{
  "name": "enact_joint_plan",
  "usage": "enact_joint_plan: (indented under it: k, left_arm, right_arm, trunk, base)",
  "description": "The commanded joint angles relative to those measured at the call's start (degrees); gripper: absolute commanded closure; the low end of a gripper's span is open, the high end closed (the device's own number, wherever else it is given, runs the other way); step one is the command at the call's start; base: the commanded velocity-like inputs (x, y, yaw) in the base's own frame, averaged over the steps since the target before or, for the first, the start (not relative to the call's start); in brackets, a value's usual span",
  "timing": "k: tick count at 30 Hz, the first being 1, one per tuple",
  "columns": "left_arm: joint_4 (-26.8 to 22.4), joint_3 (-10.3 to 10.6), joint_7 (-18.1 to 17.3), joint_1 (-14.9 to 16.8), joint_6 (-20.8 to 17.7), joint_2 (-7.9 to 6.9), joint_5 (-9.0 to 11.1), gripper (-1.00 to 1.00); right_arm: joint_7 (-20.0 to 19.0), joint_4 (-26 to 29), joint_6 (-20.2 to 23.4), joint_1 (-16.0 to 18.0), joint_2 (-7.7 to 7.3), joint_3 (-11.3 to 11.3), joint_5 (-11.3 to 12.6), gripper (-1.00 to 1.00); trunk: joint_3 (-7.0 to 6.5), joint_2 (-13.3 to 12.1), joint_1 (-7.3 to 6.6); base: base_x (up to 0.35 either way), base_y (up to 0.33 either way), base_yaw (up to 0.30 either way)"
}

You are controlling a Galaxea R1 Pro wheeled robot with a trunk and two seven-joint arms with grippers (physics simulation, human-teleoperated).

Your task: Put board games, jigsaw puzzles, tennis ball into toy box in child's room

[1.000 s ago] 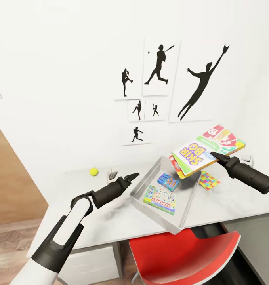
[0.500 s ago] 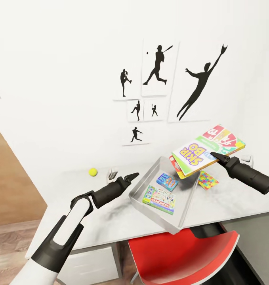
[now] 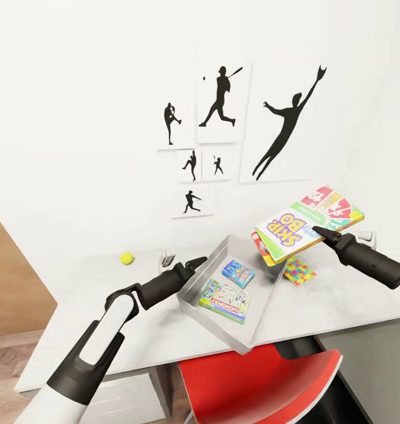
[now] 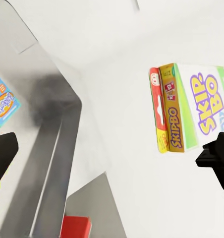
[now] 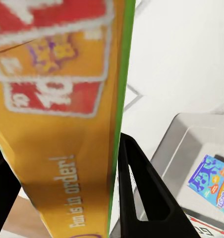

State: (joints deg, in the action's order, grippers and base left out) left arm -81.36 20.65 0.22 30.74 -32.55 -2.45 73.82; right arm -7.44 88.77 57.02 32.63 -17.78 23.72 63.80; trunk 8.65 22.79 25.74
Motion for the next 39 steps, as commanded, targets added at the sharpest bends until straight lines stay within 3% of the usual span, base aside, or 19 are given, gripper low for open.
enact_joint_plan:
  k: [1, 32, 33, 36, 37, 38, 39]
  left_arm:
    - [-0.02, 0.01, 0.01, 0.05, -0.11, -0.03, 0.18, -1.00]
    - [-0.23, -0.31, 0.14, -0.07, -0.06, -0.10, 0.18, -1.00]
    - [-0.82, -0.53, -0.04, -0.10, -0.09, -0.26, 0.24, -1.00]
    - [-1.38, -0.65, -0.12, -0.19, -0.12, -0.40, 0.46, -1.00]
    - [-1.62, -0.73, -0.16, -0.24, -0.16, -0.48, 0.66, -1.00]
    - [-1.62, -0.73, -0.16, -0.24, -0.16, -0.48, 0.66, -1.00]
    - [-1.77, -1.33, -0.22, -0.46, -0.26, -0.56, 0.82, -1.00]
  right_arm:
    - [-0.65, -0.02, 0.28, 0.07, 0.01, 0.07, -0.36, 1.00]
    - [-0.65, -0.02, 0.77, 0.07, 0.05, -0.51, -0.30, 1.00]
    - [-0.65, -0.16, 2.98, 0.15, 0.05, -0.81, -0.27, 1.00]
    - [-0.67, -0.26, 2.98, 0.15, 0.11, -2.18, -0.22, 1.00]
    - [-0.67, -0.34, 2.98, 0.15, 0.06, -4.49, -0.14, 1.00]
    - [-0.67, -0.34, 2.98, 0.15, 0.06, -4.49, -0.14, 1.00]
    - [-0.66, -0.56, 2.98, 0.20, 0.02, -7.50, 0.23, 1.00]
  trunk:
    - [0.12, 0.13, 0.04]
    - [0.01, 0.13, 0.04]
    - [0.01, 0.13, 0.04]
    - [0.01, 0.13, 0.04]
    - [0.01, 0.13, 0.04]
    - [0.01, 0.13, 0.04]
    - [0.01, 0.13, 0.04]
  base:
    - [0.062, -0.206, 0.000]
    - [0.050, -0.060, -0.012]
    - [0.001, -0.001, -0.005]
    - [0.001, -0.001, -0.003]
    - [0.000, 0.000, -0.002]
    - [0.000, 0.000, -0.002]
    - [0.000, 0.000, -0.001]
